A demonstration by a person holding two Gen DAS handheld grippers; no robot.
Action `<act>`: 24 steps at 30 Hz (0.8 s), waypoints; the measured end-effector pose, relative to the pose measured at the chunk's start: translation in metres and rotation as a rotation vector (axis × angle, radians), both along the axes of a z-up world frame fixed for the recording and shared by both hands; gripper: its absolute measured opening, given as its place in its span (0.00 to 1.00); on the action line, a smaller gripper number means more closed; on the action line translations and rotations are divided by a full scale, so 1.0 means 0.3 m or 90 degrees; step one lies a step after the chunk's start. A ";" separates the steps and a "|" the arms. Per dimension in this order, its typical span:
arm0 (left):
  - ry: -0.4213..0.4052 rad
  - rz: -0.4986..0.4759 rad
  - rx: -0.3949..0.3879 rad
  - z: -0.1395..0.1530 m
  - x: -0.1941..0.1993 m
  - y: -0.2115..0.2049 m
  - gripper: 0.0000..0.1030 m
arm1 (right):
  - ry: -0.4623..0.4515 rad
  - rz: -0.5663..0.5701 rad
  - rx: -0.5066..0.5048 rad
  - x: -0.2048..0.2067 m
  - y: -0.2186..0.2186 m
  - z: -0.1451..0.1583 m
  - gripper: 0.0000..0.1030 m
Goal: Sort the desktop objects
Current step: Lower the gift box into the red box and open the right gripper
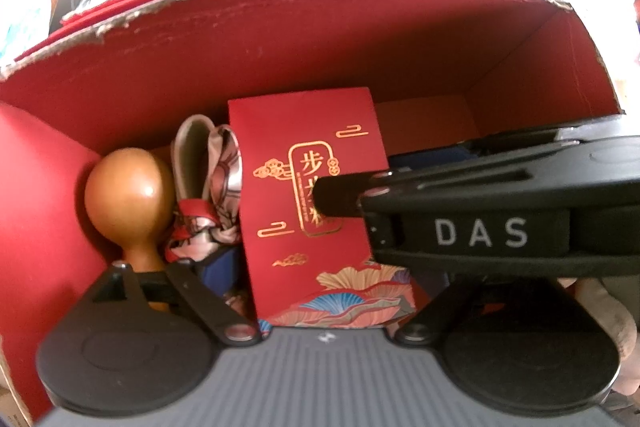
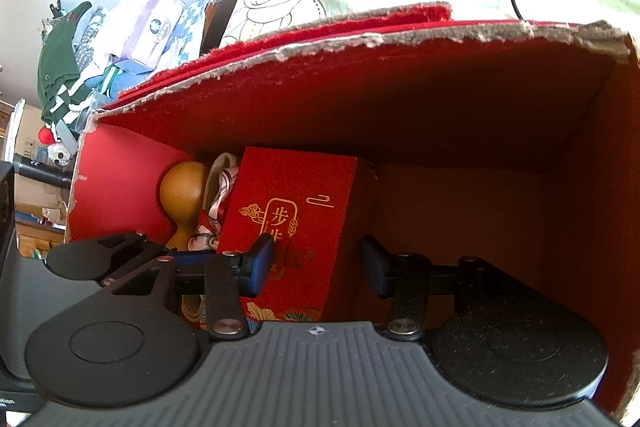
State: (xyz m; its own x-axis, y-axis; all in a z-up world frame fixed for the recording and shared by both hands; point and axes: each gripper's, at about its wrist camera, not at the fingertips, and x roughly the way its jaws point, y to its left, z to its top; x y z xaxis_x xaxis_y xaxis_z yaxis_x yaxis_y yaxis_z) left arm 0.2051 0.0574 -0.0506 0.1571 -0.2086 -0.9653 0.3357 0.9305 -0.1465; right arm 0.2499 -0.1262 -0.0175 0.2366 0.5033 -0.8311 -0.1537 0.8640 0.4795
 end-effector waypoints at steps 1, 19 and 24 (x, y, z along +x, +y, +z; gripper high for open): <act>0.001 0.001 -0.001 -0.002 -0.015 -0.002 0.89 | -0.001 0.001 0.001 0.001 0.002 0.001 0.50; -0.012 0.031 -0.017 0.091 -0.058 0.015 0.91 | -0.035 -0.038 -0.002 -0.022 -0.034 0.081 0.50; -0.056 0.039 0.011 0.138 -0.109 0.036 0.91 | -0.053 -0.069 0.026 -0.067 -0.078 0.100 0.50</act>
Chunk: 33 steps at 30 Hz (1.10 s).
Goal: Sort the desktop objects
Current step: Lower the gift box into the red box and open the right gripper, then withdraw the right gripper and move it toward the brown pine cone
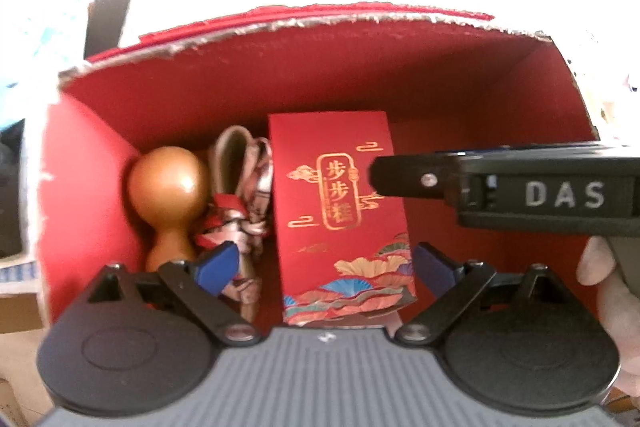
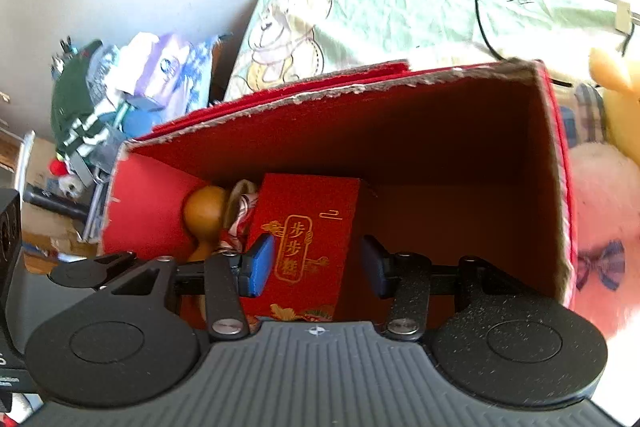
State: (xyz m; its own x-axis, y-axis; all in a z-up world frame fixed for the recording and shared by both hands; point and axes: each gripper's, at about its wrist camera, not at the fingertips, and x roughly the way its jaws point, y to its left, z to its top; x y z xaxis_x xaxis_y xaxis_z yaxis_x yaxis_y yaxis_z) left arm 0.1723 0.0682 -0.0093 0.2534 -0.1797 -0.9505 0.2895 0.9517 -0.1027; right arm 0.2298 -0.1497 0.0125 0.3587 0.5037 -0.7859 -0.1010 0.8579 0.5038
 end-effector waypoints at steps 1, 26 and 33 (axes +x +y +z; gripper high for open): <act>-0.005 0.004 0.002 0.008 -0.010 0.005 0.91 | -0.006 -0.004 0.002 -0.005 0.004 -0.001 0.49; -0.134 0.112 0.064 0.132 -0.138 -0.103 0.91 | -0.153 -0.018 0.051 -0.292 -0.045 0.129 0.49; -0.169 0.134 0.088 0.168 -0.224 -0.142 0.92 | -0.204 -0.019 0.076 -0.402 -0.106 0.171 0.49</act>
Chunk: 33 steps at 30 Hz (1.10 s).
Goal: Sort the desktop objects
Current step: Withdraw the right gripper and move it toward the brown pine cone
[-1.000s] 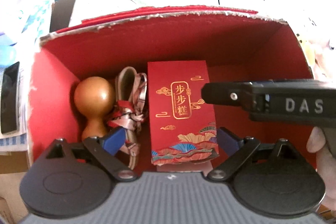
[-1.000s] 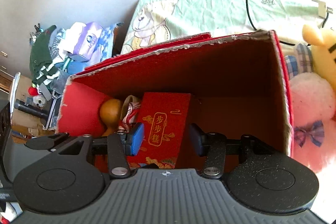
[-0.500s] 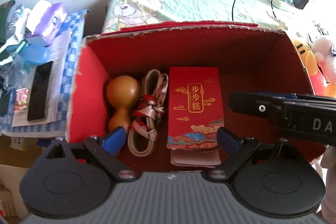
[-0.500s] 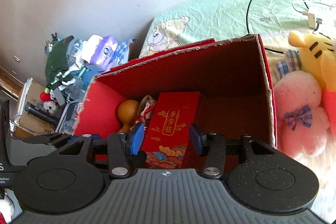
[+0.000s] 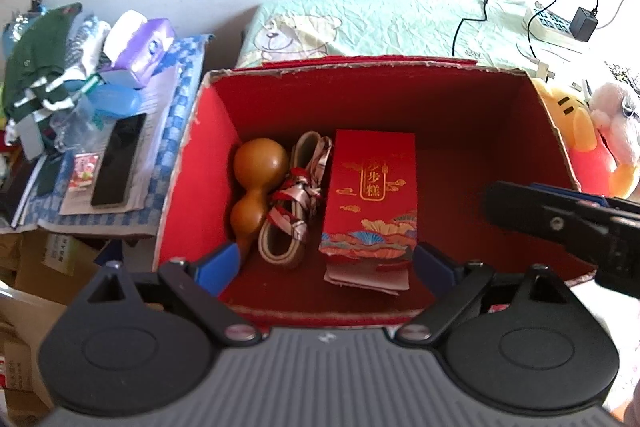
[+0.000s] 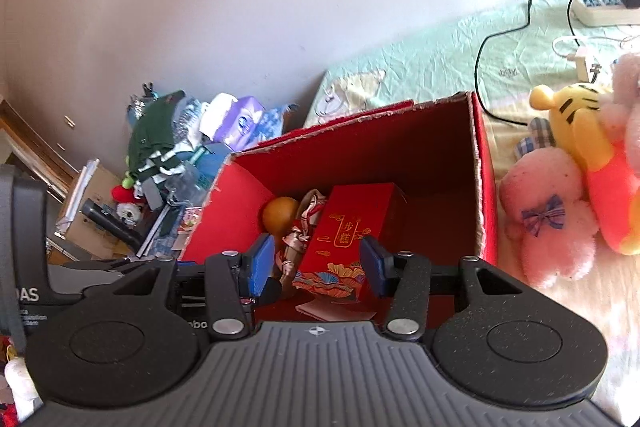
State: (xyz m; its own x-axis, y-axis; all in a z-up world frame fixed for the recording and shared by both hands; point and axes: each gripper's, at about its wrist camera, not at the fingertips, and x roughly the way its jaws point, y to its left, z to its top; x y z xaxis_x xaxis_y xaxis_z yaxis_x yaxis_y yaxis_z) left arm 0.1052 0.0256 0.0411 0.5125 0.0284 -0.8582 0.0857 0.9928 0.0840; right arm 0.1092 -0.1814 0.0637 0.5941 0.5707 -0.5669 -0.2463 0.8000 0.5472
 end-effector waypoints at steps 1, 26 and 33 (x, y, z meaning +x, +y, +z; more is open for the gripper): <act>-0.004 0.003 0.001 0.003 -0.011 -0.007 0.92 | -0.006 0.000 0.000 -0.016 -0.008 0.003 0.49; -0.065 0.155 0.051 -0.020 -0.347 0.080 0.92 | -0.030 0.098 0.037 -0.231 -0.063 -0.095 0.49; -0.033 0.156 -0.007 -0.108 -0.473 0.145 0.92 | 0.053 0.166 0.060 -0.233 -0.005 -0.180 0.49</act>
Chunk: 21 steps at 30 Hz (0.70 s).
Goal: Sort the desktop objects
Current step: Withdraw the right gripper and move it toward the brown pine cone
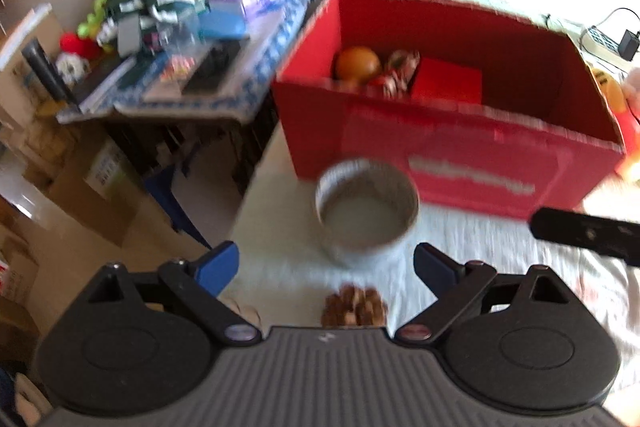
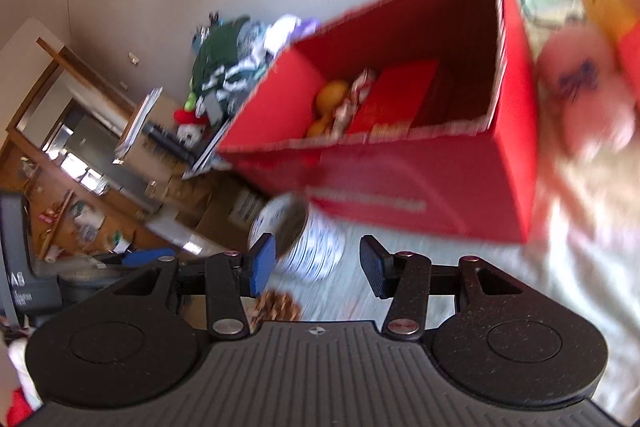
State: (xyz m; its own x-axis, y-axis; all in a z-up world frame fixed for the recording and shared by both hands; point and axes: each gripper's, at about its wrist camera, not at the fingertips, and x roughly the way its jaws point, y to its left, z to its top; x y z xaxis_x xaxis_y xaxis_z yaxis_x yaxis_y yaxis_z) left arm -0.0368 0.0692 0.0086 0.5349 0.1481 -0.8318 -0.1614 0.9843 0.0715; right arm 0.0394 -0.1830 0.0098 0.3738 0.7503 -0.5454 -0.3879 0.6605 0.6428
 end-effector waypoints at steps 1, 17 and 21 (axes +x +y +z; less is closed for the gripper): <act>0.005 -0.002 -0.008 -0.017 -0.015 0.003 0.92 | 0.012 0.006 0.003 -0.002 0.006 -0.011 0.49; 0.032 -0.042 -0.067 -0.188 -0.042 0.001 0.82 | 0.124 0.101 0.002 -0.018 0.137 -0.123 0.50; 0.039 -0.039 -0.098 -0.208 -0.030 0.031 0.70 | 0.141 0.115 0.004 -0.009 0.170 -0.141 0.50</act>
